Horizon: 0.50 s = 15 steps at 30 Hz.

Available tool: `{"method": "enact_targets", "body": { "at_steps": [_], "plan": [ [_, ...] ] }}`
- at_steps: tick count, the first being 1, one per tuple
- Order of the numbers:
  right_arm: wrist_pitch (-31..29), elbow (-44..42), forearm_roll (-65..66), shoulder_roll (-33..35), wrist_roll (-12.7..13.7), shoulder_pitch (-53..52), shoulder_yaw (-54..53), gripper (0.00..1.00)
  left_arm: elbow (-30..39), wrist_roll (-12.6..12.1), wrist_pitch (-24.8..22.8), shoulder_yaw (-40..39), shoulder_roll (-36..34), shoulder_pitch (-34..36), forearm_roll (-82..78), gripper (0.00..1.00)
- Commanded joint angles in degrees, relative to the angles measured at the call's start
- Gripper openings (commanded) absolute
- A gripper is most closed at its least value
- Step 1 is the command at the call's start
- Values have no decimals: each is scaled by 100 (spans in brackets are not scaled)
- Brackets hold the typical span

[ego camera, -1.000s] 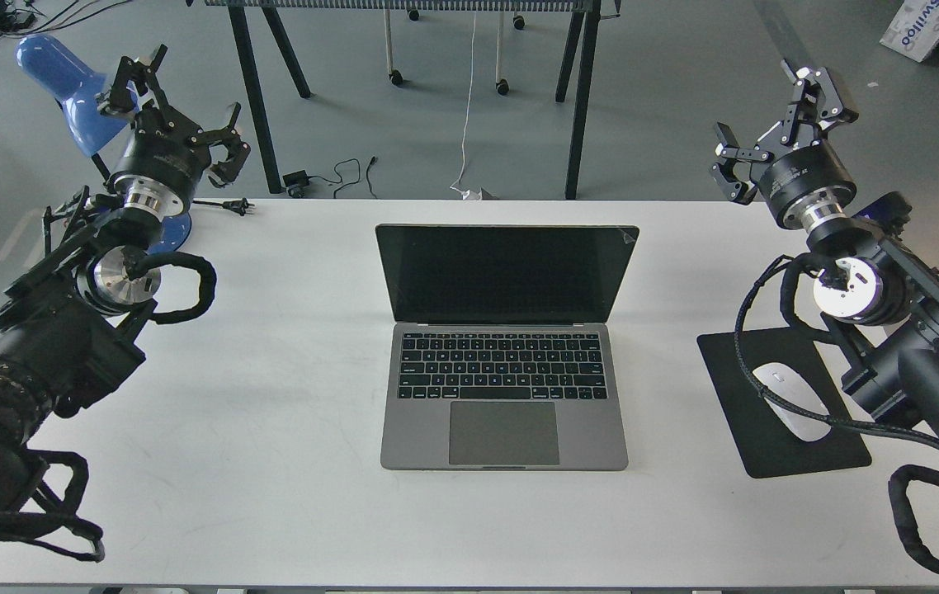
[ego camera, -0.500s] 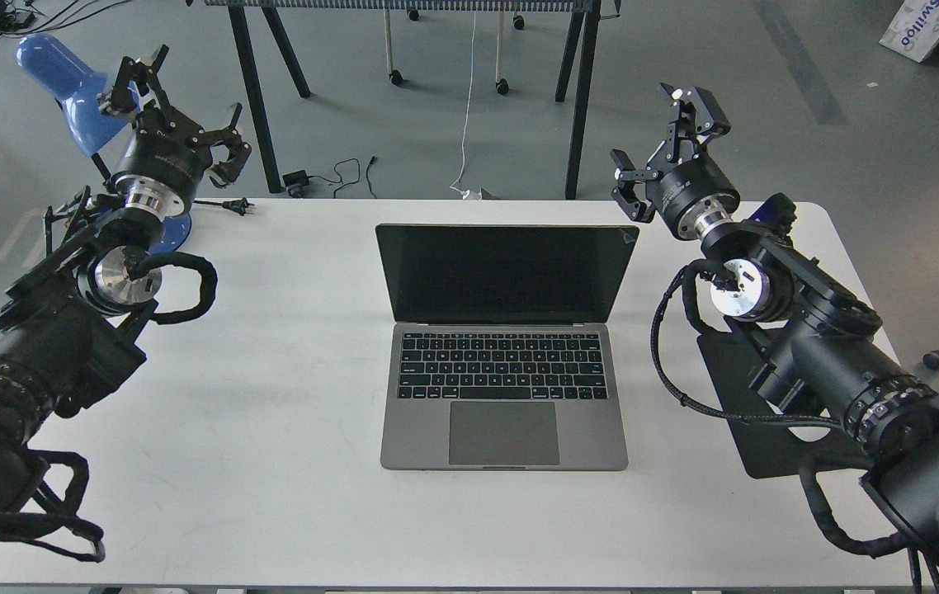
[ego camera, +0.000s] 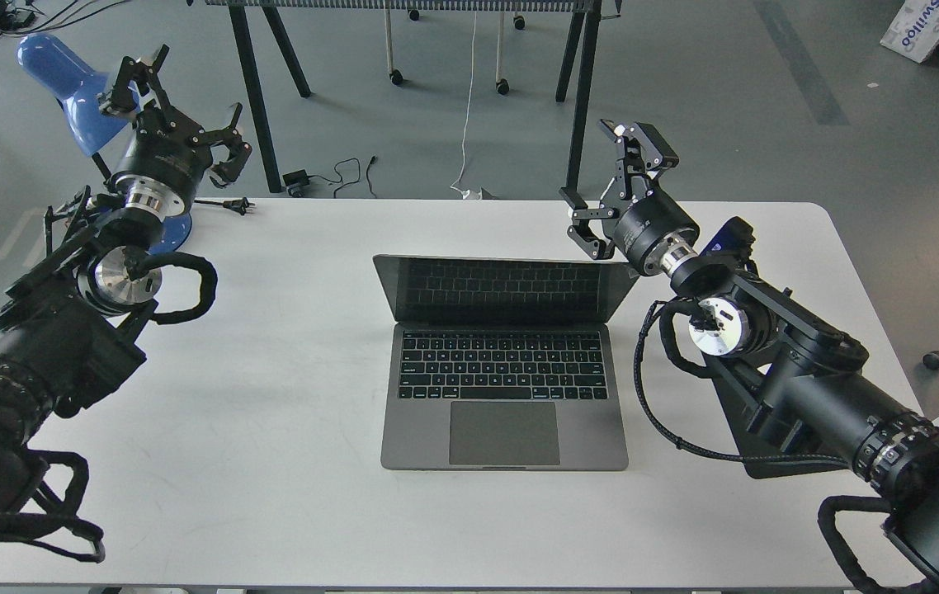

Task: Close notebook with right arm
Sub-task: 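Place the right gripper against the top edge of the laptop screen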

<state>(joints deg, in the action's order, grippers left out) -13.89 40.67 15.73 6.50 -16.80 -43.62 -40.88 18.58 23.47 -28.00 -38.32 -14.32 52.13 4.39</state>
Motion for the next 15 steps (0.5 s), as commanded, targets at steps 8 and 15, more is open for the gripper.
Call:
{"method": "enact_targets", "body": {
  "at_steps": [8, 15],
  "plan": [
    [35, 1214, -8, 1010, 72, 565, 369, 100, -4, -1, 0, 0, 0, -1, 0, 100],
    [0, 1558, 18, 1135, 36, 1004, 669, 100, -4, -1, 0, 0, 0, -1, 0, 100]
  ]
}}
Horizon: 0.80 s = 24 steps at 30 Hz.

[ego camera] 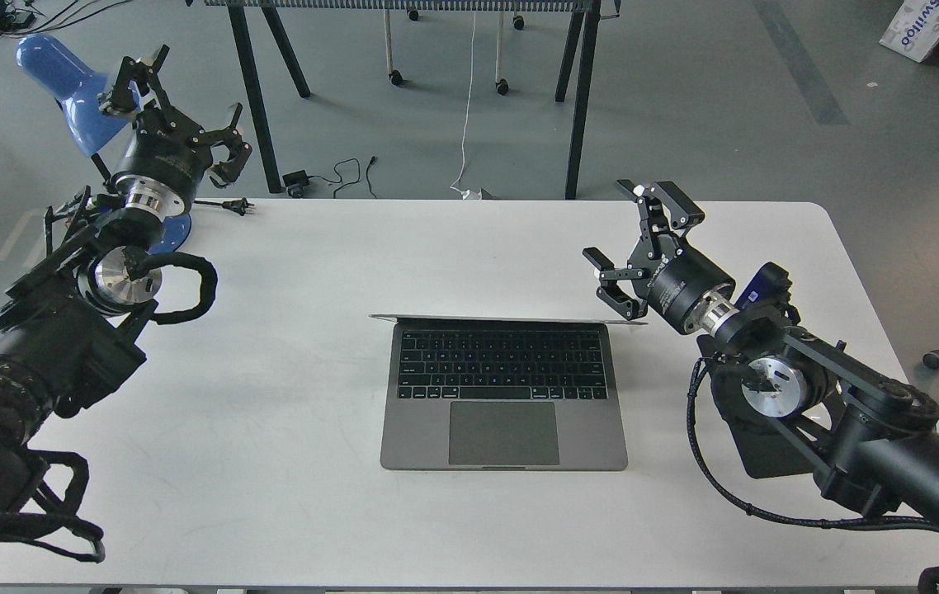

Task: Close notebook with right arm
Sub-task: 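Place the right gripper against the top edge of the laptop screen, then push the laptop lid down toward the keyboard with the right gripper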

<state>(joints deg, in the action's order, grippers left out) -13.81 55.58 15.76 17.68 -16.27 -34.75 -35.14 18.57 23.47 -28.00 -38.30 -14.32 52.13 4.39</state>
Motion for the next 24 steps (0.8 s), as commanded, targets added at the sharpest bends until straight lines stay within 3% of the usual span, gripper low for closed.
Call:
{"method": "enact_targets", "body": {
  "at_steps": [1, 24],
  "plan": [
    [-8, 76, 24, 16, -17, 152, 104, 100, -2, -1, 0, -2, 0, -1, 1, 100],
    [45, -12, 550, -46, -69, 636, 745, 100, -2, -1, 0, 7, 9, -1, 1, 100]
  ]
}}
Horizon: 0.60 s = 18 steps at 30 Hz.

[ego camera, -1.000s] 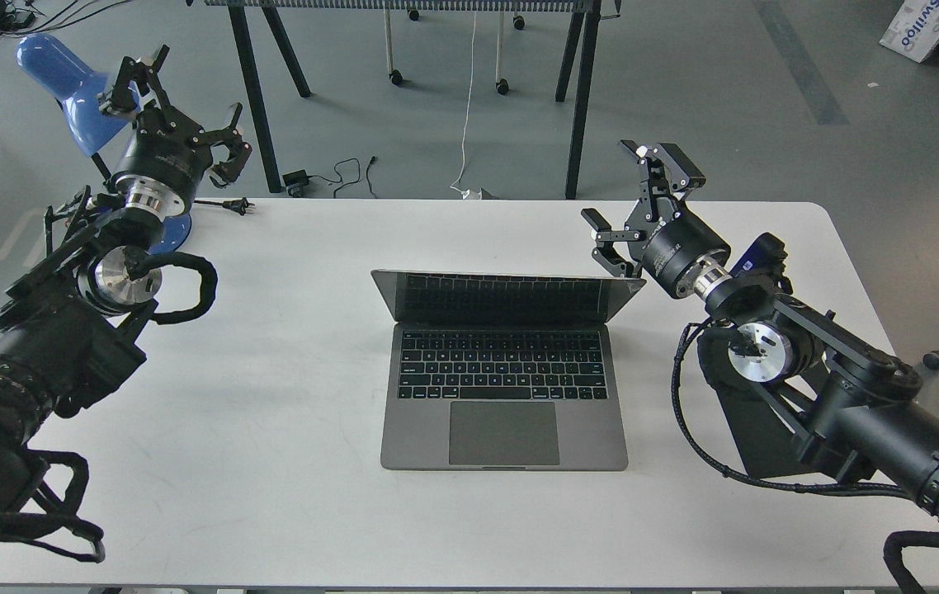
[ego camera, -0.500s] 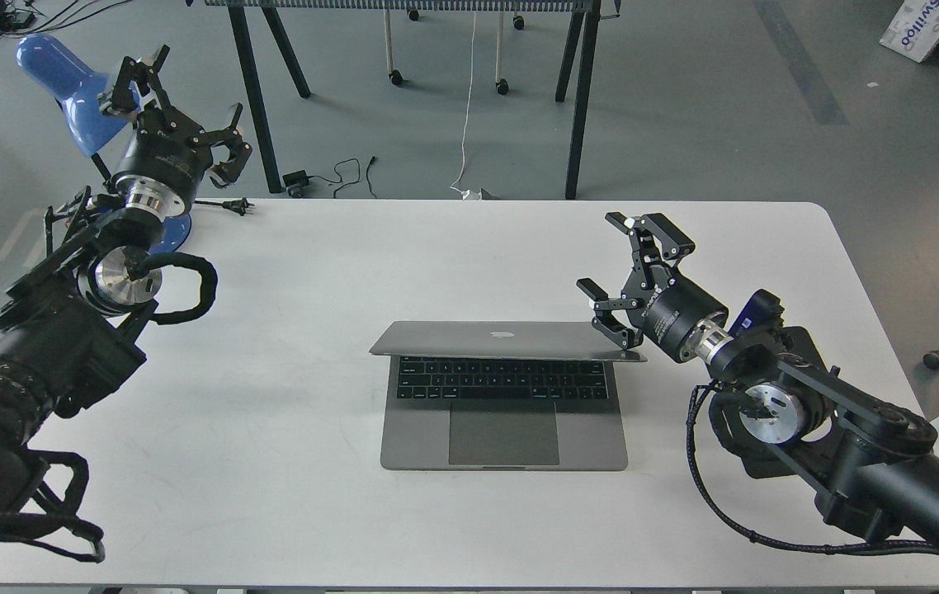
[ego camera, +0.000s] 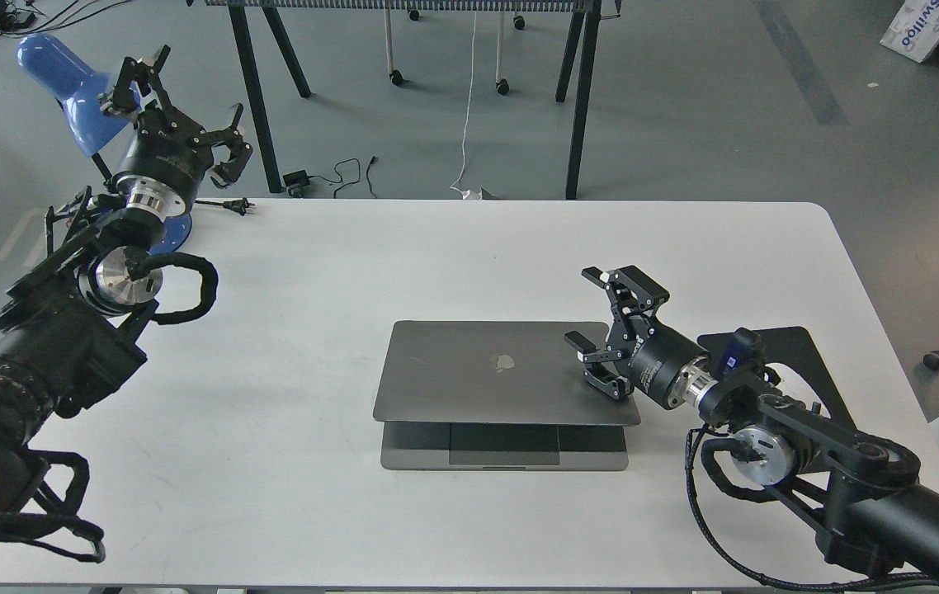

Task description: Close notebook with right arm

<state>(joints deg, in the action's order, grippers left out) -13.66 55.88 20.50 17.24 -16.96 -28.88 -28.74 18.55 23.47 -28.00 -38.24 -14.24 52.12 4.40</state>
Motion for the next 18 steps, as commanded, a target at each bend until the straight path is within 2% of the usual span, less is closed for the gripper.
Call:
{"method": "enact_targets", "body": {
  "at_steps": [1, 6, 18],
  "plan": [
    [65, -68, 164, -1, 0, 49, 227, 100, -1, 0, 0, 1, 0, -1, 0, 100],
    [364, -103, 613, -45, 0, 40, 633, 100, -1, 0, 0, 1, 0, -1, 0, 100],
    [399, -16, 622, -98, 0, -30, 633, 100, 8, 0, 0, 1, 0, -1, 0, 100]
  ]
}}
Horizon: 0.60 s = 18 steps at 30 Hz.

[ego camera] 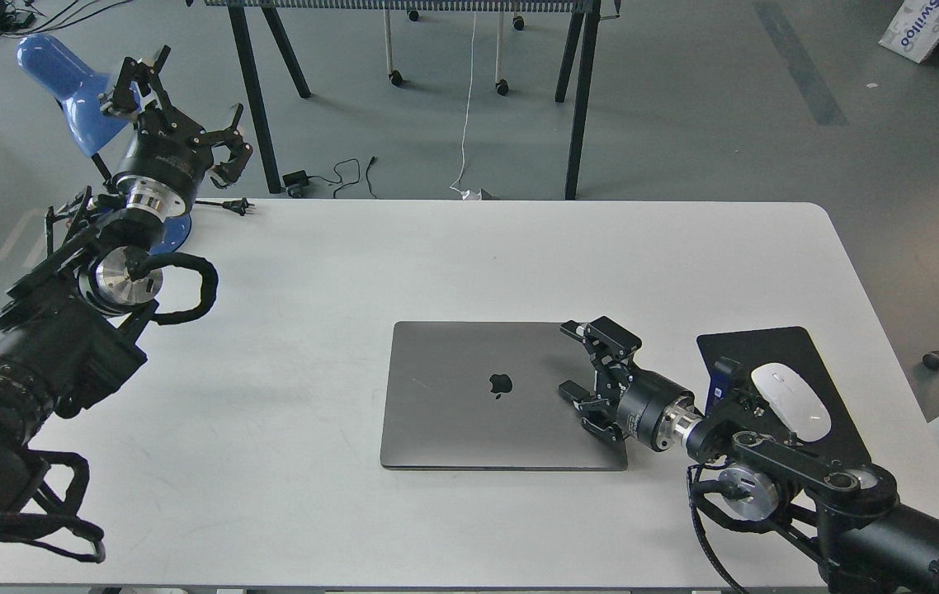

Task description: Close notebook with right arm

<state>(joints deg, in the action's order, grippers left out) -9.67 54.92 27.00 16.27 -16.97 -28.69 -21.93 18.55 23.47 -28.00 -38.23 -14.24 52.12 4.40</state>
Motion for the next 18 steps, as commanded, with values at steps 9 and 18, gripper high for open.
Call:
{"method": "enact_targets", "body": {
  "at_steps": [9, 18],
  "plan": [
    [-105, 687, -89, 351, 1, -163, -1189, 100, 0, 0, 0, 0, 0, 0, 0, 100],
    [-123, 266, -773, 368, 518, -497, -3193, 100, 0, 0, 0, 0, 0, 0, 0, 100]
  ]
}}
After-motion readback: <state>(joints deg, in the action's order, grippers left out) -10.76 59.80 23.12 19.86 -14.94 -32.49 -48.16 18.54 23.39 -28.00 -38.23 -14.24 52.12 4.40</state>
